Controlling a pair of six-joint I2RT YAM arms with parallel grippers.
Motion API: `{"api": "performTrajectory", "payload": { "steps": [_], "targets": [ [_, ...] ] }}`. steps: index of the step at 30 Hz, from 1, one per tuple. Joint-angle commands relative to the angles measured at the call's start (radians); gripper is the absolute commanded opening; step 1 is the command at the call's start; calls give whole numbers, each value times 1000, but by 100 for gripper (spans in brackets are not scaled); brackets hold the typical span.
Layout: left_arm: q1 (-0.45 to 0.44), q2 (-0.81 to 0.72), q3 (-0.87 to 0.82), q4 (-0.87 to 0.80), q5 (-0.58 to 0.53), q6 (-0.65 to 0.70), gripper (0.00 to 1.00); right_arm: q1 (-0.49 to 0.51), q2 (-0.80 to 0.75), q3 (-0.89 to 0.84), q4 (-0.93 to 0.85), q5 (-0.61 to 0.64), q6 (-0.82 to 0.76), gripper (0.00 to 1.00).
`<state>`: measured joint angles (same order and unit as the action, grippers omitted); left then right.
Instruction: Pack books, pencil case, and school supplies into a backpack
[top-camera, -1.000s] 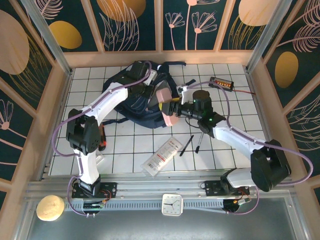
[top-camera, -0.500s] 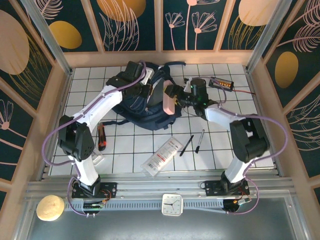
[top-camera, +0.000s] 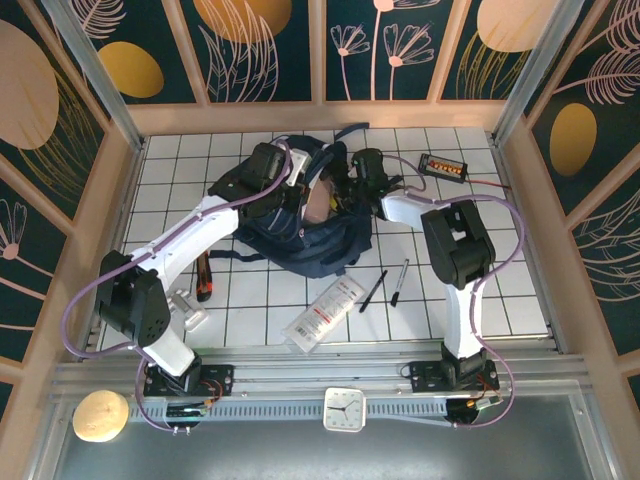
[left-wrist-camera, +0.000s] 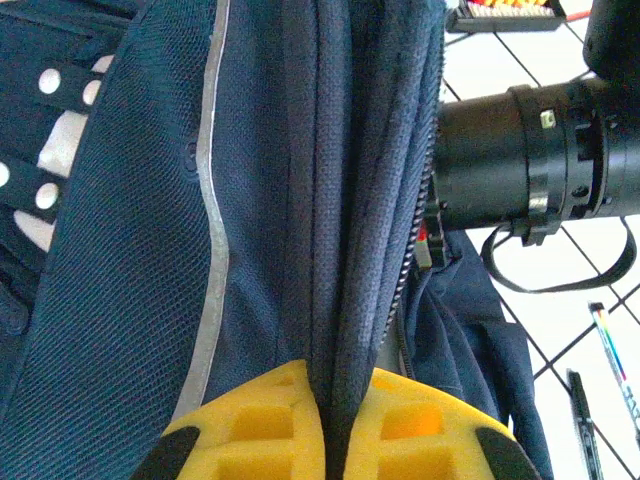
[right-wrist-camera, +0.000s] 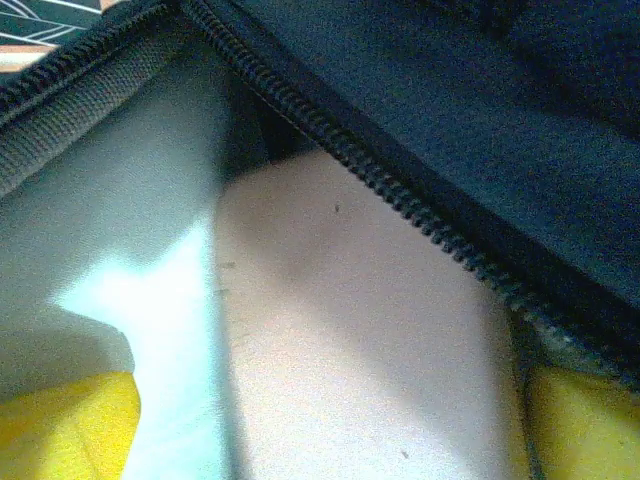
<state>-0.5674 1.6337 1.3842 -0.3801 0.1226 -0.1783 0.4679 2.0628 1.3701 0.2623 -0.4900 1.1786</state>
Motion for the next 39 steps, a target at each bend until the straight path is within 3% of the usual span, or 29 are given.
{"api": "performTrajectory", "payload": {
  "steps": [1,5,10,14,19,25,27,30,32,36,39],
  "targets": [
    [-9,-54,-3,150,22,-15,0,20,-16,45,124,-8,8,99],
    [-1,-29,12,102,-51,-13,0,13,-93,-21,142,-32,-75,99],
    [22,12,38,49,-127,-25,0,-10,-260,-126,-53,44,-257,99],
    [26,55,38,37,-113,-16,0,-6,-420,-184,-225,196,-398,99],
    [26,74,12,78,-50,-47,0,31,-694,-316,-436,469,-451,99],
    [26,118,-42,116,25,-70,0,25,-969,-478,-623,247,-400,99],
    [26,121,-66,125,39,-73,0,102,-1019,-465,-818,363,-354,99],
    [26,124,-90,135,52,-79,0,229,-974,-392,-1051,455,-354,99],
    [26,133,-97,136,65,-84,0,281,-933,-376,-1121,440,-325,99],
    [26,155,-108,136,81,-94,0,353,-899,-505,-963,227,-227,99],
    [26,165,-130,144,88,-99,0,413,-896,-604,-779,177,-141,98]
  ]
}}
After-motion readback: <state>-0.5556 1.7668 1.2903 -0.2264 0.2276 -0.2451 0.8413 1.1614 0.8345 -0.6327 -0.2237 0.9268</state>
